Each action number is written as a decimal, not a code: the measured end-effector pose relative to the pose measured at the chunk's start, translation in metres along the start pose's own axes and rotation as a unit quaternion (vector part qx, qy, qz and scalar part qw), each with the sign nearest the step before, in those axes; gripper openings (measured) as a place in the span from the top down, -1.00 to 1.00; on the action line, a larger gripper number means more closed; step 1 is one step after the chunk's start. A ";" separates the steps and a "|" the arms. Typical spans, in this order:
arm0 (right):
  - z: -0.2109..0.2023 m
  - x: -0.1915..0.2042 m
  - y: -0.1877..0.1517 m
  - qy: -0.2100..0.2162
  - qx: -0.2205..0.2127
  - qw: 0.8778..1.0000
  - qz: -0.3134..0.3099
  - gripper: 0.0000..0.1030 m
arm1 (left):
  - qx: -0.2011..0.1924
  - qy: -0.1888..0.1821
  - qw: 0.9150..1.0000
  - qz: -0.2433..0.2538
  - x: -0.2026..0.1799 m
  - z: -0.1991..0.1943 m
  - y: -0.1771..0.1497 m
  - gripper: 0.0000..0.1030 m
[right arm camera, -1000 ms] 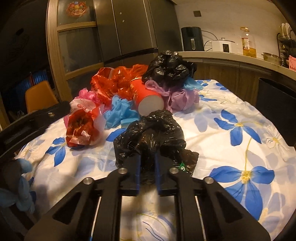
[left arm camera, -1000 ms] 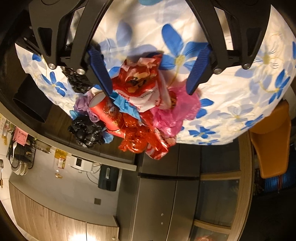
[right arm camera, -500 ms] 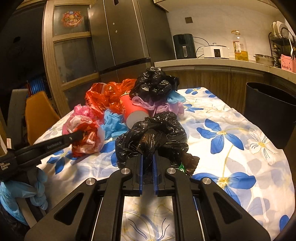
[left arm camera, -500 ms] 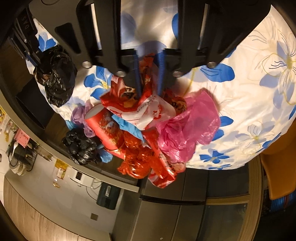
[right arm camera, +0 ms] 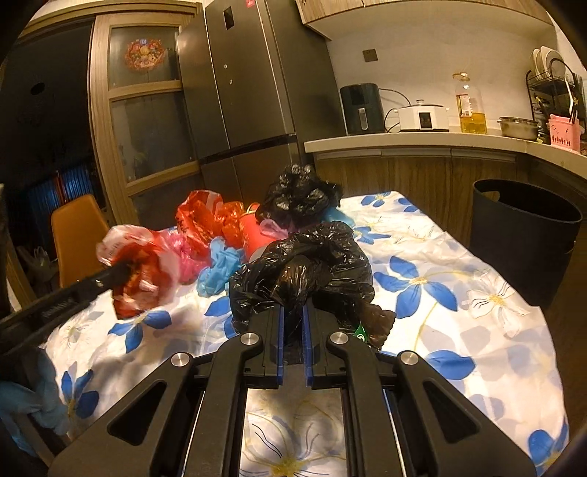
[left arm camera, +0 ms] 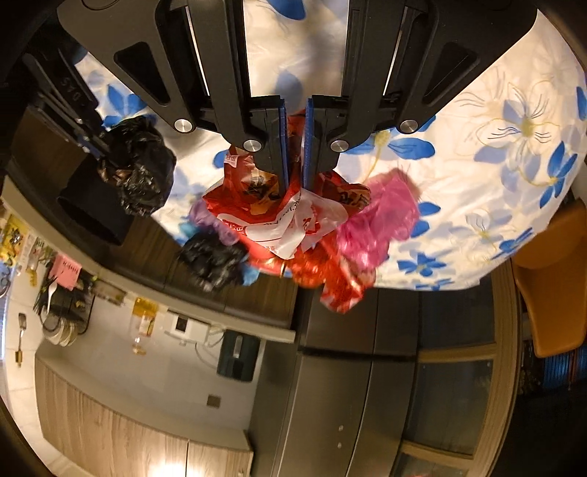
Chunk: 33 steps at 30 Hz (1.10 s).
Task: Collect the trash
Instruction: 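Carry the snack bag and black bag over the black trash bin with both tools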
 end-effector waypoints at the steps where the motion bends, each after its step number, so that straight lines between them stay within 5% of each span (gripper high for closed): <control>1: -0.003 -0.001 0.001 -0.001 -0.003 1.000 0.000 0.83 | -0.004 -0.006 1.000 -0.002 -0.002 -0.004 0.003 0.88; 17: -0.049 -0.046 0.043 -0.033 -0.069 0.997 0.007 0.83 | -0.046 -0.065 0.996 0.044 -0.090 -0.002 0.045 0.88; 33: -0.073 -0.167 0.105 -0.173 -0.150 0.973 0.035 0.83 | -0.053 -0.182 0.977 0.102 -0.254 0.070 0.086 0.88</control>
Point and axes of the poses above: each gripper's, at about its wrist camera, not at the fingertips, and z roughly the way its jaws point, x to its left, y to its top, the point moved 3 cm from there along z, roughly the way its jaws point, and after that the axes turned 2 degrees about x, right-handed, at the moved point
